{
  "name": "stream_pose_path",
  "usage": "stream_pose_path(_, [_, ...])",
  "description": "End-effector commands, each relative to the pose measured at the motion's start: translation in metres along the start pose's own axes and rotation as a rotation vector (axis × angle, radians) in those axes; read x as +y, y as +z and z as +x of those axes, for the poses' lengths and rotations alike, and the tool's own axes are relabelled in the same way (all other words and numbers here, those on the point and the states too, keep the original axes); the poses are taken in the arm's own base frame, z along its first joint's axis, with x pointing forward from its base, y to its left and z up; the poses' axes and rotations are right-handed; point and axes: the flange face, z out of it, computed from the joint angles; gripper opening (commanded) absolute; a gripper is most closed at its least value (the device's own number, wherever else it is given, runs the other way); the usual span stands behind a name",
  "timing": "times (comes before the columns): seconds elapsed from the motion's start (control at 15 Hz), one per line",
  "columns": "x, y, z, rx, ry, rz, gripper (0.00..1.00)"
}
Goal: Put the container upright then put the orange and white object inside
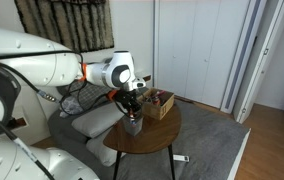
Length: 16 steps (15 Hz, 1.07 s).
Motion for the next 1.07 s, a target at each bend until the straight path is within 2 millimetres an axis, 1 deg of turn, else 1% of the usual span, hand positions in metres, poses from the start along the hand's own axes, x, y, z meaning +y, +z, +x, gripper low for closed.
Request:
stream_pose_path(0.0, [0.001, 0.011, -0.005, 0.019, -0.004, 0.035, 0.08])
stream_pose_path(0.47, [-0.001, 0.02, -0.004, 0.025, 0.006, 0.051, 0.08])
stream_pose_path(1.0, [-0.001, 0.036, -0.005, 0.031, 0.024, 0.066, 0.08])
